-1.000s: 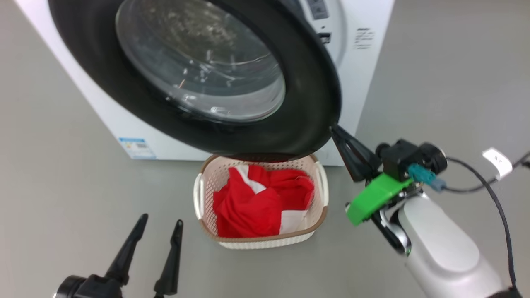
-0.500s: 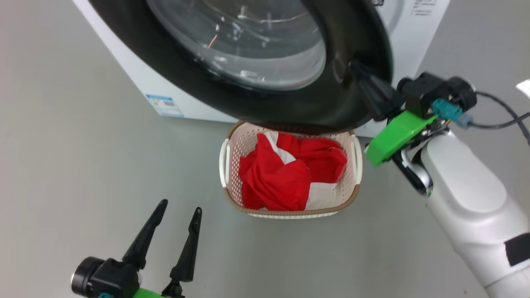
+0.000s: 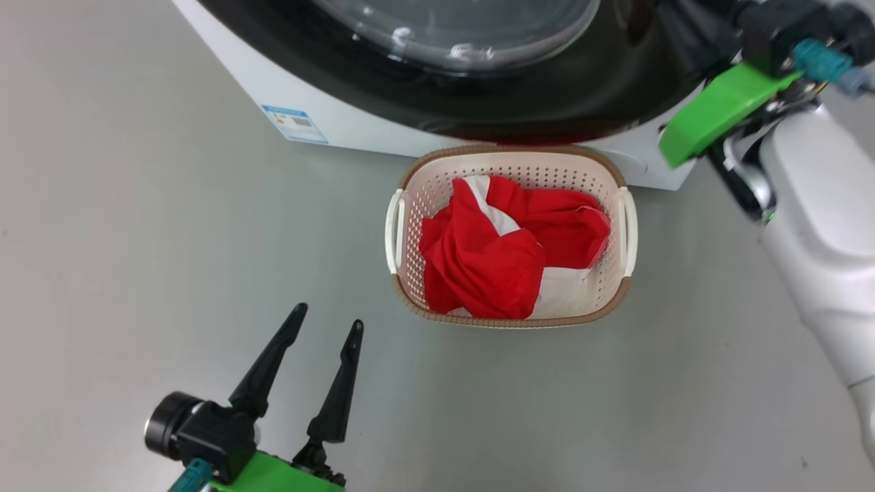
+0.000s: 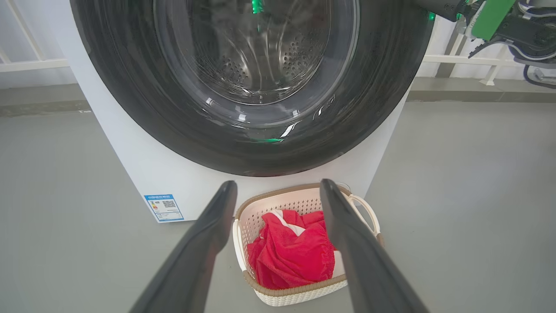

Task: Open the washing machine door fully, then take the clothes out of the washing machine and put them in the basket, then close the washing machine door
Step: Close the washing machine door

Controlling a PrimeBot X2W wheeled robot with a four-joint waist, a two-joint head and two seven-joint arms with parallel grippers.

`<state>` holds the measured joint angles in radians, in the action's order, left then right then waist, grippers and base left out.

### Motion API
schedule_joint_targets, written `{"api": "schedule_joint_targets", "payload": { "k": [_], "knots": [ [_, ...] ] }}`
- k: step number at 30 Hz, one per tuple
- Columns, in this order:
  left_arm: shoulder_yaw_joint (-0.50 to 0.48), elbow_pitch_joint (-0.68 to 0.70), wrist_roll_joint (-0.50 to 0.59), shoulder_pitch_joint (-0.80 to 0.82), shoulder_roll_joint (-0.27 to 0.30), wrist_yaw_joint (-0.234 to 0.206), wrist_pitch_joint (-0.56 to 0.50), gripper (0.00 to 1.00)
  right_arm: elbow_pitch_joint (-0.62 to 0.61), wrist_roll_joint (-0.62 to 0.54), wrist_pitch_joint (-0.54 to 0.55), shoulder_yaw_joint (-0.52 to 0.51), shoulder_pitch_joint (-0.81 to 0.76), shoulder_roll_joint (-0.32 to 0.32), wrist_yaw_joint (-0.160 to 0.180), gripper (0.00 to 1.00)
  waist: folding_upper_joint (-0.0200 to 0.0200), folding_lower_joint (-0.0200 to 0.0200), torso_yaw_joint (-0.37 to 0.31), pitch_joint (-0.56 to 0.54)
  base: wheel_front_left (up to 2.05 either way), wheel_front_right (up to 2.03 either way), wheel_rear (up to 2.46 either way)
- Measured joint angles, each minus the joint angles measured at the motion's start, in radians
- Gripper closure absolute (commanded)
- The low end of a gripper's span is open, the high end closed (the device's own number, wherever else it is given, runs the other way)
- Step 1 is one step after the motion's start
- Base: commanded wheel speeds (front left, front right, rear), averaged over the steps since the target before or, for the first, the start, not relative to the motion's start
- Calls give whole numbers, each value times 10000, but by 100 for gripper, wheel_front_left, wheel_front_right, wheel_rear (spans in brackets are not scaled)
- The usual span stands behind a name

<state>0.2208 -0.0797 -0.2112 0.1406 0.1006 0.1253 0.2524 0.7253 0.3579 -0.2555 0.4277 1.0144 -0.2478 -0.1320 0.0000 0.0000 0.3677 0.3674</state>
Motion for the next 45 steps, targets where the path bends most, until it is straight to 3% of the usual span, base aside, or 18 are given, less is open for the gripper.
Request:
{"api": "schedule_joint_targets", "payload": {
  "k": [9, 19, 21, 24, 28, 30, 32, 45],
  "knots": [
    [127, -134, -13, 146, -136, 0, 0, 0, 750, 54, -2, -31, 1144, -180, -46, 100, 0, 0, 253, 318, 0, 0, 0],
    [31, -198, -79, 475, -81, 0, 0, 0, 924, -163, -2, -276, 1177, 102, -86, 100, 0, 0, 136, 178, 0, 0, 0],
    [-59, -198, -221, 476, -75, 0, 0, 0, 796, -82, -2, -336, 1127, 188, -79, 92, 0, 0, 48, 115, 0, 0, 0],
    [-232, -207, -470, 477, -67, 0, 0, 0, 360, 111, -10, -562, 764, 334, -23, 59, 0, 0, -128, -4, 0, 0, 0],
    [-359, -251, -683, 477, -69, 0, 0, 0, -167, 176, -10, -556, -306, 405, -23, 44, 0, 0, -430, -209, 0, 0, 0],
    [-495, -290, -759, 477, -75, 0, 0, 0, -451, 205, -10, -558, -822, 426, -23, 27, 0, 0, -606, -327, 0, 0, 0],
    [-700, -332, -865, 478, -75, 0, 0, 0, -767, 205, -10, -654, -1282, 431, -23, 0, 0, 0, -798, -455, 0, 0, 0],
    [-1668, -894, -884, 309, -207, 0, 2, 0, -2343, 115, -10, -1592, -4694, 713, 0, 0, 0, 0, -2089, -1774, 0, 0, 0]
  ]
}}
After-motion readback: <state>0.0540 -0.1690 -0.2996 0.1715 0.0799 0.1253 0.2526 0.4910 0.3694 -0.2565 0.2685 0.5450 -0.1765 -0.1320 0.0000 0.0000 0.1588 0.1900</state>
